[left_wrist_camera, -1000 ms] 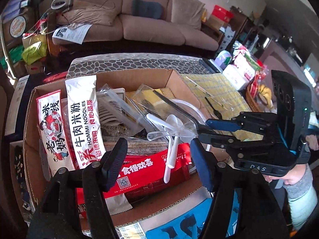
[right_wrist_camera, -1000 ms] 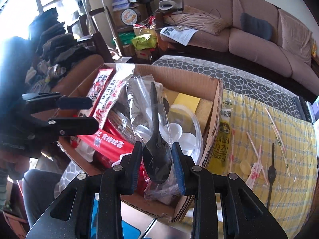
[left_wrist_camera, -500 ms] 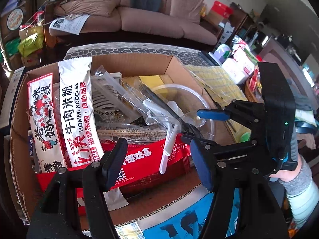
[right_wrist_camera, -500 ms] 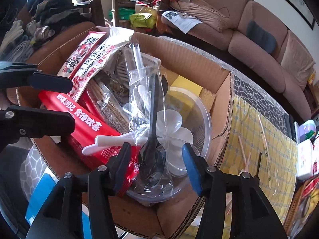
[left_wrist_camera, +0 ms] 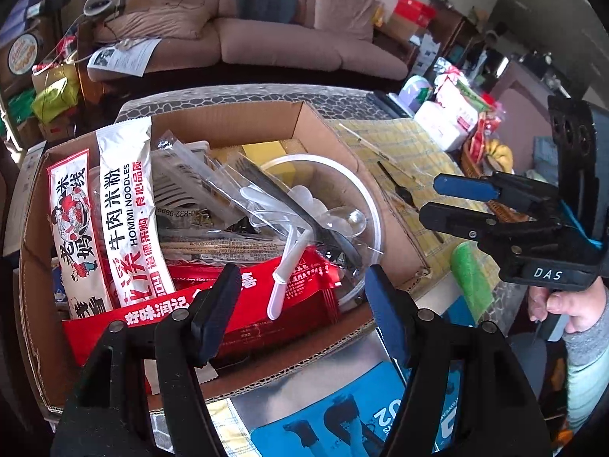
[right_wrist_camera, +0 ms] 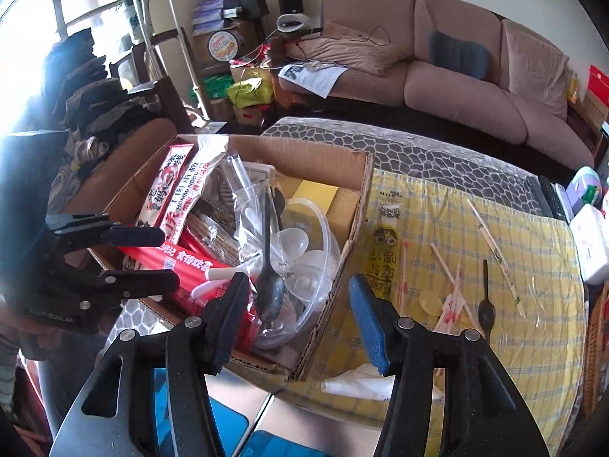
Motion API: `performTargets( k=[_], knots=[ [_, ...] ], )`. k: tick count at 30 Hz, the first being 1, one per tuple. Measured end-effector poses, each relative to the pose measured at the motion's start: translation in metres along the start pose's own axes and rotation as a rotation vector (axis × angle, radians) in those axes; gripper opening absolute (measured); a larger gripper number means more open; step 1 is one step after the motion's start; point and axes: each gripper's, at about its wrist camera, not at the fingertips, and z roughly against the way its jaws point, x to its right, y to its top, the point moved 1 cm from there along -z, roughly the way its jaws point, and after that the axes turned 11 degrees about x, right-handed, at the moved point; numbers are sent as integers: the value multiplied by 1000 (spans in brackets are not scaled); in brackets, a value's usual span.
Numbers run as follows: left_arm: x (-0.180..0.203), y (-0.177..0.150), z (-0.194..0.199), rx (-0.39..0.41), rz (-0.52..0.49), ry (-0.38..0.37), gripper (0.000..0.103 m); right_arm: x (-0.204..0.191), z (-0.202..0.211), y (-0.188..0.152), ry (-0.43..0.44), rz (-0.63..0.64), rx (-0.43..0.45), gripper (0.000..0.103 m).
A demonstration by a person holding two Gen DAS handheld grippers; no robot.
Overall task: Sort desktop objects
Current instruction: 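Move both grippers back from the box to the tablecloth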
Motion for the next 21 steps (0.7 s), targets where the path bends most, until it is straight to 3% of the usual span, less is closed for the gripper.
performTargets(
  k=[6, 7, 10, 21],
  knots=[
    [21, 1, -3, 18, 54, -11, 101, 30, 28, -17, -49, -49, -2, 88],
    [26, 1, -4, 20, 57, -17, 103, 37, 33, -21, -58, -63, -5, 94],
    [42, 5, -9, 18, 44, -23, 103, 62, 49, -31, -98, -97, 2, 101],
    [142, 17, -44, -6, -82, -75, 103, 165, 108, -72, -217, -269, 43, 102]
  ],
)
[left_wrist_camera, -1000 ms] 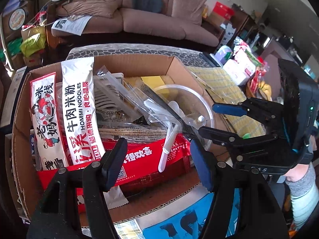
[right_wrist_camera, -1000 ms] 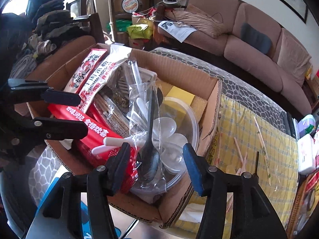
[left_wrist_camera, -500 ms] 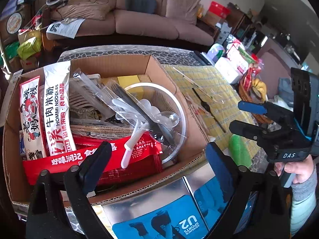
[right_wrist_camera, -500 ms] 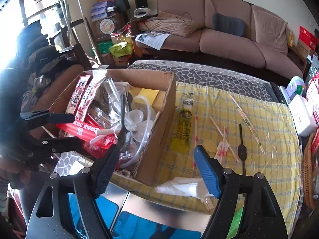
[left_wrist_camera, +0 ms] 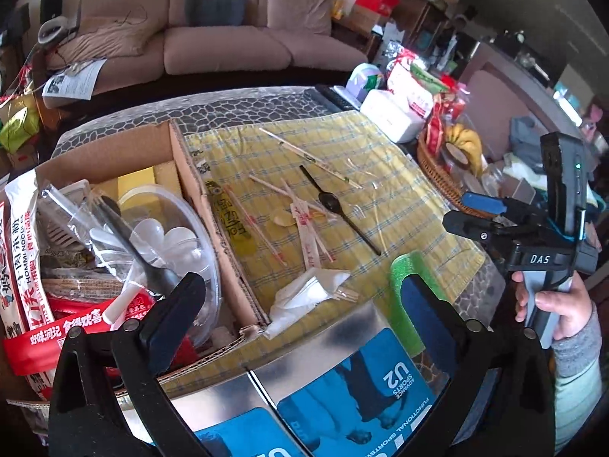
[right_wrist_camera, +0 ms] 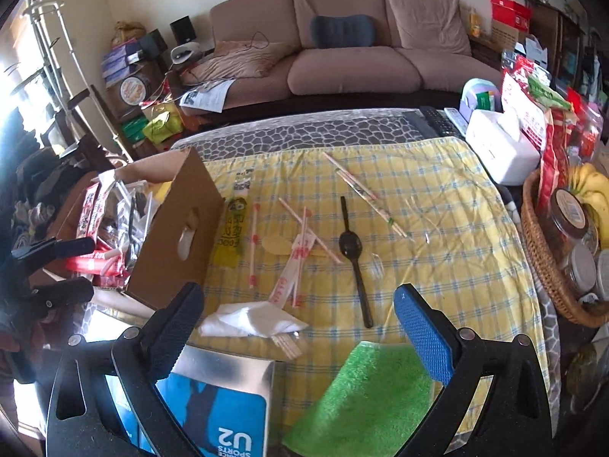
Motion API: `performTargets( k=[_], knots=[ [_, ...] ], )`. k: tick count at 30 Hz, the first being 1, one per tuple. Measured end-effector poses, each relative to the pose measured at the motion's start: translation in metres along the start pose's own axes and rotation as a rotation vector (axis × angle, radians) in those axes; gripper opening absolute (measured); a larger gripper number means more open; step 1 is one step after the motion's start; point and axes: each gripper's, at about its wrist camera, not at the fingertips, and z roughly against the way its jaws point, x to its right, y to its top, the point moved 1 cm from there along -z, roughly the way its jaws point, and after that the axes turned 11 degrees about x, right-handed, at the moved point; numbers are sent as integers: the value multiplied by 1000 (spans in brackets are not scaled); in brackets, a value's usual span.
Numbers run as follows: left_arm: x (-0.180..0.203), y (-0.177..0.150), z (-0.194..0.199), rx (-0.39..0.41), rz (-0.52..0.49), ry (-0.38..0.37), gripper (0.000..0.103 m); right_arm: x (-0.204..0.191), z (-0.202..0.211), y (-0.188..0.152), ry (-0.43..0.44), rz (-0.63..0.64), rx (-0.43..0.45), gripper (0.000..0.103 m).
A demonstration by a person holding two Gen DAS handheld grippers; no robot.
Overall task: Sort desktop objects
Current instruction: 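Move both grippers back from the box to the tablecloth, then grasp paper-wrapped chopsticks with the left gripper while the right grasps plastic-wrapped chopsticks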
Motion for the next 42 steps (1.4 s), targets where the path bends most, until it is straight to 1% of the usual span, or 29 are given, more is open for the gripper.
performTargets(
  k=[4, 9, 12, 14, 16, 18, 20, 21, 22, 23, 25, 29, 32, 34, 37, 40, 41, 42],
  knots=[
    [34, 6, -26, -7, -14, -19, 103, 33, 4, -5, -16, -51, 7, 102],
    [63, 8, -68, -20, -26, -14, 103, 65, -1, -16, -26, -89, 2, 102],
    [75, 2, -101, -54, -42, 14, 101, 81, -7, -22, -31, -98, -4, 102],
    [80, -5, -122, -70, -63, 41, 97, 90, -12, -26, -32, -110, -6, 102],
    [80, -11, -142, -93, -65, 60, 94, 100, -16, -29, -29, -125, -5, 102],
    [76, -17, -162, -120, -63, 96, 87, 110, -22, -32, -31, -138, -10, 102],
    [69, -21, -179, -144, -55, 120, 76, 119, -28, -35, -37, -143, -18, 99],
    [65, -23, -187, -159, -44, 125, 76, 124, -32, -36, -41, -144, -23, 98],
    [60, -24, -193, -168, -30, 133, 75, 128, -35, -37, -46, -145, -28, 93],
    [56, -25, -199, -175, -14, 138, 70, 131, -38, -39, -48, -150, -31, 88],
    [47, -27, -209, -194, 12, 149, 67, 138, -45, -41, -47, -165, -36, 83],
    [38, -29, -226, -221, 39, 152, 66, 148, -60, -42, -45, -184, -42, 81],
    [32, -31, -238, -246, 50, 154, 49, 149, -73, -38, -39, -177, -50, 77],
    [29, -33, -245, -259, 59, 155, 48, 147, -81, -35, -33, -164, -55, 77],
    [25, -34, -250, -270, 76, 149, 48, 142, -96, -26, -25, -133, -62, 73],
    [28, -31, -254, -293, 48, 159, 48, 134, -113, -15, -19, -88, -73, 70],
    [29, -30, -256, -299, 33, 164, 45, 131, -121, -10, -17, -70, -78, 69],
    [29, -29, -256, -299, 24, 171, 40, 127, -128, -6, -13, -52, -84, 68]
  ],
)
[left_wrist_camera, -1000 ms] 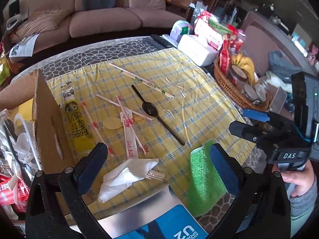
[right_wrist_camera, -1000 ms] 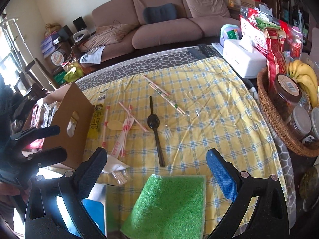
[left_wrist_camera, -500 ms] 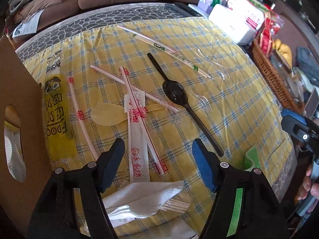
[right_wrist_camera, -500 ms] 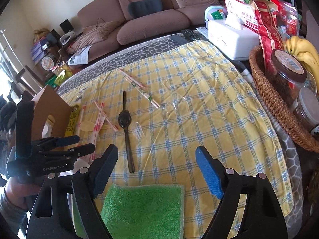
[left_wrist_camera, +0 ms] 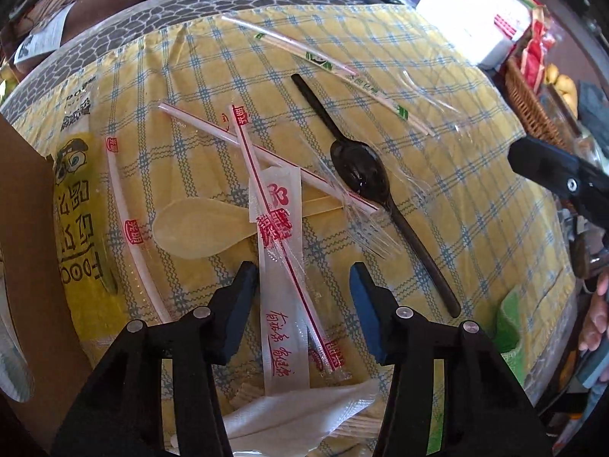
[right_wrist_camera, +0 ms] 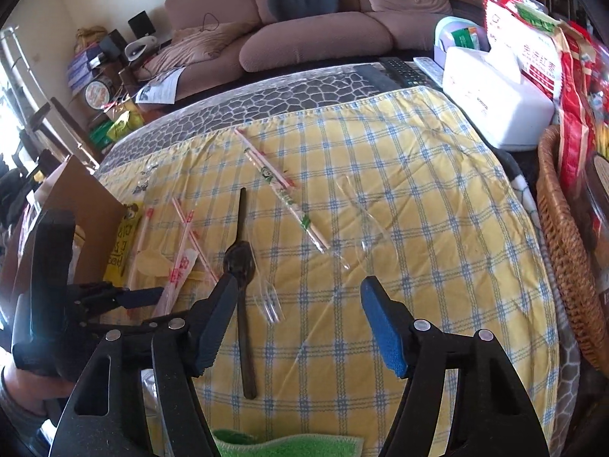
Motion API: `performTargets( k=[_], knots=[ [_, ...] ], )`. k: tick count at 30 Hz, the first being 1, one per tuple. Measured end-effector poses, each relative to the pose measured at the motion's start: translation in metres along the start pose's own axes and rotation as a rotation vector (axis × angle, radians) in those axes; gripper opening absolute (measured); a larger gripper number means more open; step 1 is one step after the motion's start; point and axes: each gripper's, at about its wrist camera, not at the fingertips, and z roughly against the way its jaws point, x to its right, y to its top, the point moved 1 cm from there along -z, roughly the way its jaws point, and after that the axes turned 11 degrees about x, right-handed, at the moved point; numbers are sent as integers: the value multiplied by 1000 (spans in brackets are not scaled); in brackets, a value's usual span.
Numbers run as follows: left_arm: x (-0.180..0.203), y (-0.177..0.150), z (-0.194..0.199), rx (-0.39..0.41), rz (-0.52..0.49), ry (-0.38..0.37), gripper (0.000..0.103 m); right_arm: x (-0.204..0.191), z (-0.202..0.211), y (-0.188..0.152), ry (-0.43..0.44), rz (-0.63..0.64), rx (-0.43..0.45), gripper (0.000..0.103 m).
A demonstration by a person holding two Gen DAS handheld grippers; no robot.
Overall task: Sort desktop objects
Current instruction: 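Grasp paper-wrapped chopsticks with the left gripper while the right grasps plastic-wrapped chopsticks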
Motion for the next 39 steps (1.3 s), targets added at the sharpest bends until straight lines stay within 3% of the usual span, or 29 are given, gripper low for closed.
performTargets(
  k=[1, 2, 13, 19, 21, 22, 25, 26, 31, 35, 39],
  knots=[
    [-1, 1, 0, 6, -4, 8, 22, -3, -8, 5, 2, 19, -10, 67],
    [-4, 1, 0, 10, -3, 17, 13, -6, -16, 10, 5, 37, -23, 66],
    [-29, 3, 19, 80, 120, -88, 12, -22, -103, 46, 24, 156, -128, 61],
    [-35, 10, 30, 111, 175, -148, 12, -20, -136, 48, 12, 184, -166, 60],
    [-36, 12, 32, 120, 190, -164, 12, -20, -145, 44, 3, 195, -187, 54],
    [-37, 13, 34, 130, 198, -173, 12, -21, -145, 42, -13, 219, -182, 48],
    [-36, 16, 39, 147, 209, -179, 12, -22, -142, 41, -9, 259, -185, 12],
    [-35, 17, 40, 152, 214, -182, 12, -21, -140, 41, -4, 256, -190, 9],
    [-29, 19, 52, 165, 211, -200, 12, -19, -118, 39, 20, 221, -169, 8],
    [-26, 20, 67, 182, 214, -213, 12, -19, -80, 49, 100, 106, -108, 8],
    [-26, 22, 94, 210, 214, -226, 12, -29, -40, 60, 118, 96, -64, 8]
  ],
)
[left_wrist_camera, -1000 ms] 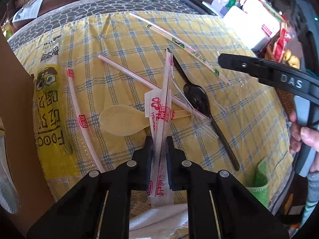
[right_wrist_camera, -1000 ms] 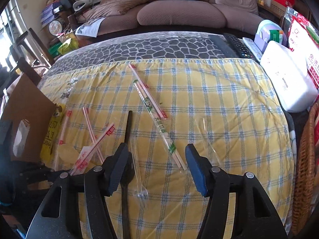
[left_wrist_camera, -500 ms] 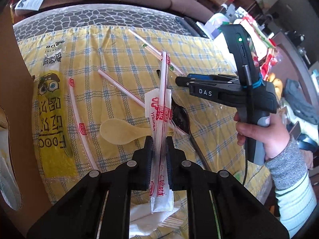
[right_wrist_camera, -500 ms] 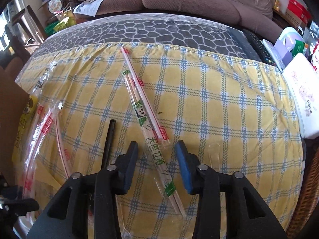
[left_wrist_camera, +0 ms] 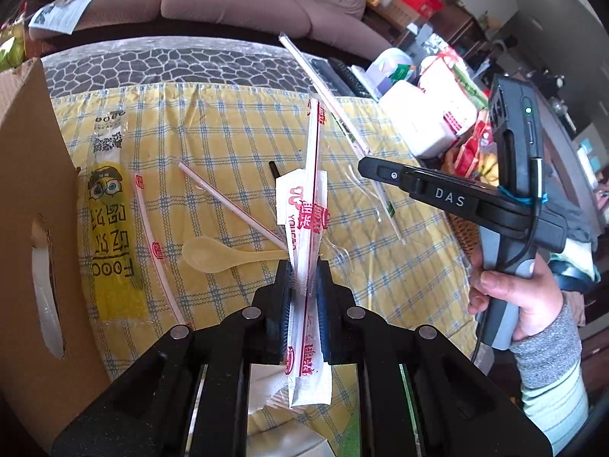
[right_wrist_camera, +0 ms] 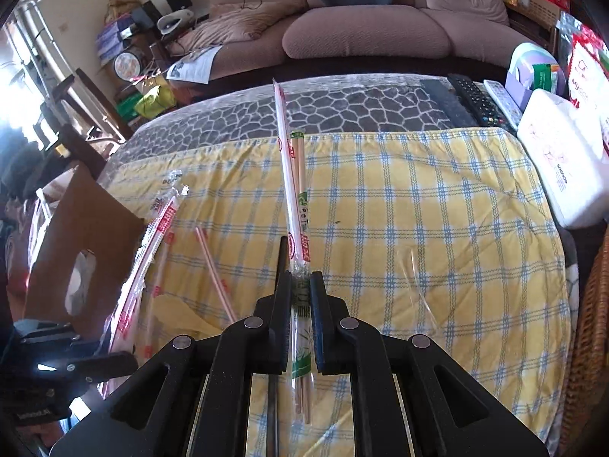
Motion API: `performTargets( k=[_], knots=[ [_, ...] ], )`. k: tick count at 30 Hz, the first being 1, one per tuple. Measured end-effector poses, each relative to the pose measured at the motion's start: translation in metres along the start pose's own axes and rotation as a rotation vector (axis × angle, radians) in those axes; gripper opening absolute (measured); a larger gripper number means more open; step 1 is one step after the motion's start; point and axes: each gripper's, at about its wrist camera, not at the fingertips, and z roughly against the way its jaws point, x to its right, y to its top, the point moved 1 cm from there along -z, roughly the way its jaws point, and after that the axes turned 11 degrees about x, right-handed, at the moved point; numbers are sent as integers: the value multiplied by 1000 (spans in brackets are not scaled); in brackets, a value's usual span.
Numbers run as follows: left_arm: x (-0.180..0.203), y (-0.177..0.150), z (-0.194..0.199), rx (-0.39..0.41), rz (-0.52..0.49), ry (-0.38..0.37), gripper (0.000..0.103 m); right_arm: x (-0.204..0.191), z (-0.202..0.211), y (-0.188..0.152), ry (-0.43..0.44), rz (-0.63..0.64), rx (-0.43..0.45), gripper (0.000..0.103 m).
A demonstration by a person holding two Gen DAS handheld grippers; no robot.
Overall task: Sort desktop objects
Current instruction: 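Carry both chopsticks into the cardboard box and open both grippers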
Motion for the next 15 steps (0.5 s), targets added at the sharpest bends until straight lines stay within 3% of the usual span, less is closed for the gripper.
performTargets(
  k=[8, 15],
  knots=[
    [5, 19, 78, 78, -22, -7, 12, -51, 62, 19, 6, 46, 50, 8],
    [-39, 25, 152, 138, -2, 57, 12, -126, 86, 20, 72, 92, 61, 8]
  ],
)
